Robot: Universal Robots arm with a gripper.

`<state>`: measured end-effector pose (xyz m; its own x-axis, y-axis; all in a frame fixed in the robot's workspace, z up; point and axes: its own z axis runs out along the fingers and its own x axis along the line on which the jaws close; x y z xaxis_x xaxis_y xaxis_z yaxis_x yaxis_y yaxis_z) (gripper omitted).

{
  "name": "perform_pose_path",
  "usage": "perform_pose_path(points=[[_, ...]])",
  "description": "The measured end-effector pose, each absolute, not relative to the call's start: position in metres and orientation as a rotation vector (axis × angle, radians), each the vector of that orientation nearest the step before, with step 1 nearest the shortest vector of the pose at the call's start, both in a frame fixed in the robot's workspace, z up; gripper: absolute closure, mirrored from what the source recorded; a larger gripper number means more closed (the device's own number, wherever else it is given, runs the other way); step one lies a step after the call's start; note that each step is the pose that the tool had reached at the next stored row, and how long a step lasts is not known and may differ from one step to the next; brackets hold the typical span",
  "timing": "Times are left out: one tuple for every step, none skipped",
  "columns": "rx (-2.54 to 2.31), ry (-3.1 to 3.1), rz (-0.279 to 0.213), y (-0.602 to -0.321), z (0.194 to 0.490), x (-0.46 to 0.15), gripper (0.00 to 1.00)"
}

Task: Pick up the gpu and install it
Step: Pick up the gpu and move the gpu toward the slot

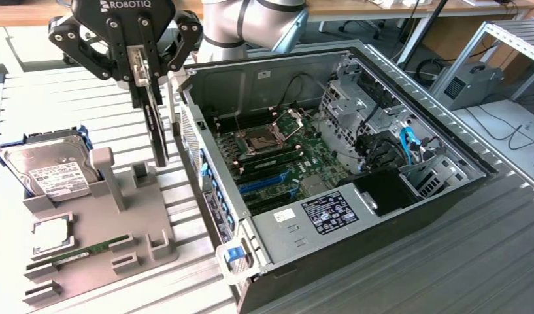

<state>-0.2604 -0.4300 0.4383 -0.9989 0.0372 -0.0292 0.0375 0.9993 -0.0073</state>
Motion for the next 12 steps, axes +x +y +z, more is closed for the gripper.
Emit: perform_pose_path(points=[[0.058,3.112,-0.012,-0.43,0.4392,-0.2602,0.73],[0.058,3.112,-0.012,-0.43,0.4399,-0.2599,0.73],[0.058,3.112,-0.012,-0.43,0.4406,-0.2596,0.73],[0.058,3.112,-0.012,-0.43,0.4414,-0.2586,0.73],[0.058,3.112,-0.012,-0.43,0.4414,-0.2577,0.73],[0.058,3.112,-0.012,-0.43,0.4415,-0.2565,0.73],[0.058,3.112,-0.012,-0.43,0.4416,-0.2551,0.73],[0.058,3.112,-0.012,-0.43,0.4416,-0.2541,0.73],[0.058,3.112,-0.012,-0.43,0.4416,-0.2532,0.73],[0.058,3.112,-0.012,-0.43,0.4416,-0.2522,0.73],[0.058,3.112,-0.012,-0.43,0.4416,-0.2514,0.73],[0.058,3.112,-0.012,-0.43,0.4416,-0.2502,0.73]])
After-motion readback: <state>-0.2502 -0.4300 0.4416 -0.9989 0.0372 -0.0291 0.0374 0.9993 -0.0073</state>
